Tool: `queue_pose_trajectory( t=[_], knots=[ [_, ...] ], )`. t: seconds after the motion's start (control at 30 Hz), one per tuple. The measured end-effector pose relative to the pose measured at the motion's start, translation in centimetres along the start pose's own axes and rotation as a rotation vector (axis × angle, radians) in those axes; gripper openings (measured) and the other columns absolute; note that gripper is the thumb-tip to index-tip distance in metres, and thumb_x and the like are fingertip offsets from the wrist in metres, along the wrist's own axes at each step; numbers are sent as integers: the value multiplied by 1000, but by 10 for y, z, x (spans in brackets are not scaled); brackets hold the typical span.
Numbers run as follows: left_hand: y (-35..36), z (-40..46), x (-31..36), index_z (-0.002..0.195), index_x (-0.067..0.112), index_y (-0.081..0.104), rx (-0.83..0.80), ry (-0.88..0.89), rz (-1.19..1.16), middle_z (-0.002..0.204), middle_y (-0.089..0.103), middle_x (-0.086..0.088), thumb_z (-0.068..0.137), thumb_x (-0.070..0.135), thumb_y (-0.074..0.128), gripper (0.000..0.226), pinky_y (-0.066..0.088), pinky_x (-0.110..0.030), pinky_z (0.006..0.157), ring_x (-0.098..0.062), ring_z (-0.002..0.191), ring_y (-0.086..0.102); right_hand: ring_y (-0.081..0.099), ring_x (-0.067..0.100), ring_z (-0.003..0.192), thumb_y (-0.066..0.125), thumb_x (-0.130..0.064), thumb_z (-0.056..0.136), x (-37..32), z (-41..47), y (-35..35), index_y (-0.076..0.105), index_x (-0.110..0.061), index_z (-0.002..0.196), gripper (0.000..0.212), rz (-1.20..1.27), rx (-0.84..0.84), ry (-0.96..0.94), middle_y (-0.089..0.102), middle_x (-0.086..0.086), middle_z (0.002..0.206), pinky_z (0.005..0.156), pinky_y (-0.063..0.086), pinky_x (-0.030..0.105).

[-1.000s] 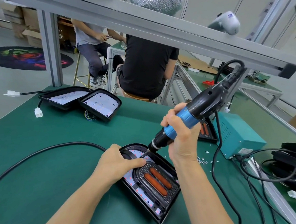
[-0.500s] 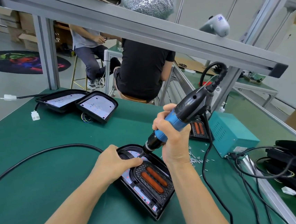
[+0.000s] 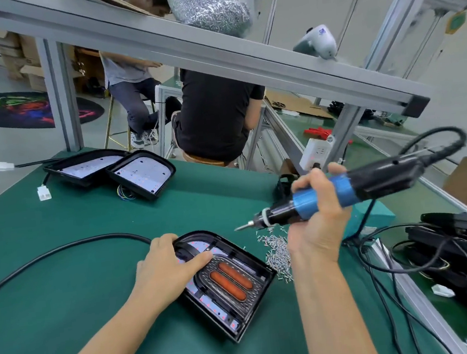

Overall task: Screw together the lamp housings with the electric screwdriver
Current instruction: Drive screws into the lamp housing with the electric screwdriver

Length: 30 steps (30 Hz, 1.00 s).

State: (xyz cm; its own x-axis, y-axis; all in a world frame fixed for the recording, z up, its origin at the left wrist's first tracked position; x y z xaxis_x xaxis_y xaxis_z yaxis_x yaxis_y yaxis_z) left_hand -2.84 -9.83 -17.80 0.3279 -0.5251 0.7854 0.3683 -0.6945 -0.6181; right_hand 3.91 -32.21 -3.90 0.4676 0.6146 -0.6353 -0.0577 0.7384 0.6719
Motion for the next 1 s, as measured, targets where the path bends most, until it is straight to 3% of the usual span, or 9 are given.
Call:
queue_pose_trajectory(
  t=[0.1, 0.17, 0.3, 0.4, 0.47, 0.57, 0.77, 0.93, 1.0],
  knots=[
    [-5, 5, -1, 130, 25, 45, 17, -9, 280, 132, 49, 2, 72, 72, 58, 75, 29, -42, 100, -23, 124, 40, 53, 9, 53, 58, 3, 85, -20, 10, -22, 54, -16, 102, 26, 75, 71, -15, 56, -5, 62, 59, 49, 22],
    [-12, 10, 4, 132, 26, 45, 38, 3, 333, 134, 48, 2, 71, 72, 58, 77, 28, -43, 101, -23, 128, 36, 51, 8, 51, 53, 4, 92, -30, 14, -39, 53, -17, 110, 28, 87, 129, -17, 54, -5, 60, 57, 48, 21],
    [-15, 25, 55, 117, 30, 58, 107, 226, 272, 120, 58, 7, 76, 54, 66, 48, 31, -38, 97, -20, 120, 47, 49, 8, 50, 50, 6, 92, -41, 18, -63, 50, -18, 119, 36, 77, 176, -25, 53, -7, 58, 56, 46, 21],
    [19, 36, 101, 101, 33, 65, -72, 361, 383, 106, 65, 13, 81, 36, 65, 20, 34, -31, 91, -14, 109, 56, 49, 8, 50, 51, 5, 91, -44, 16, -74, 55, -18, 111, 30, 34, 168, -19, 52, -6, 59, 56, 46, 21],
    [47, 43, 117, 96, 30, 68, -199, 384, 494, 102, 68, 12, 82, 25, 66, 15, 34, -31, 91, -14, 106, 58, 49, 10, 51, 53, 5, 90, -44, 15, -79, 57, -17, 107, 28, 7, 172, -19, 50, -4, 61, 57, 46, 22],
    [76, 54, 119, 91, 21, 72, -289, 337, 621, 100, 71, 5, 79, 15, 69, 14, 35, -32, 94, -18, 102, 61, 51, 10, 49, 55, 5, 89, -46, 15, -86, 57, -16, 104, 26, -34, 182, -22, 50, -3, 61, 55, 47, 22],
    [89, 58, 116, 89, 20, 69, -316, 308, 749, 96, 71, 4, 70, 30, 80, 25, 37, -28, 78, -19, 93, 64, 52, 12, 50, 62, -1, 81, -47, 15, -93, 58, -17, 103, 27, -65, 172, -14, 48, 0, 63, 57, 48, 23],
    [94, 57, 121, 64, 21, 47, -246, 369, 861, 98, 69, 1, 75, 20, 75, 30, 35, -26, 74, -22, 85, 60, 52, 12, 50, 65, -7, 72, -44, 14, -91, 58, -18, 102, 32, -84, 169, -1, 53, -4, 59, 59, 48, 24],
    [95, 56, 122, 64, 21, 46, -237, 383, 873, 98, 68, 0, 77, 13, 70, 28, 35, -27, 70, -23, 79, 56, 52, 12, 50, 65, -8, 72, -43, 14, -90, 58, -18, 101, 31, -100, 163, 1, 53, -4, 58, 58, 48, 24]
  ],
)
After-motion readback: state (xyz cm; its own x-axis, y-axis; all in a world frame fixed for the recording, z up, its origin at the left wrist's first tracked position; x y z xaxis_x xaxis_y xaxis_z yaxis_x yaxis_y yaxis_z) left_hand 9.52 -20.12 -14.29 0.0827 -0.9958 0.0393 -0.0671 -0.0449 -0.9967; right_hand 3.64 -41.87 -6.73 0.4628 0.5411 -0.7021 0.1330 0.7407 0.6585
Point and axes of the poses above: each hand's wrist, its own z-axis towards the middle knuckle, its own y-axis out of the palm, x = y × z, the point moved 7 cm from there along z, towards the middle knuckle
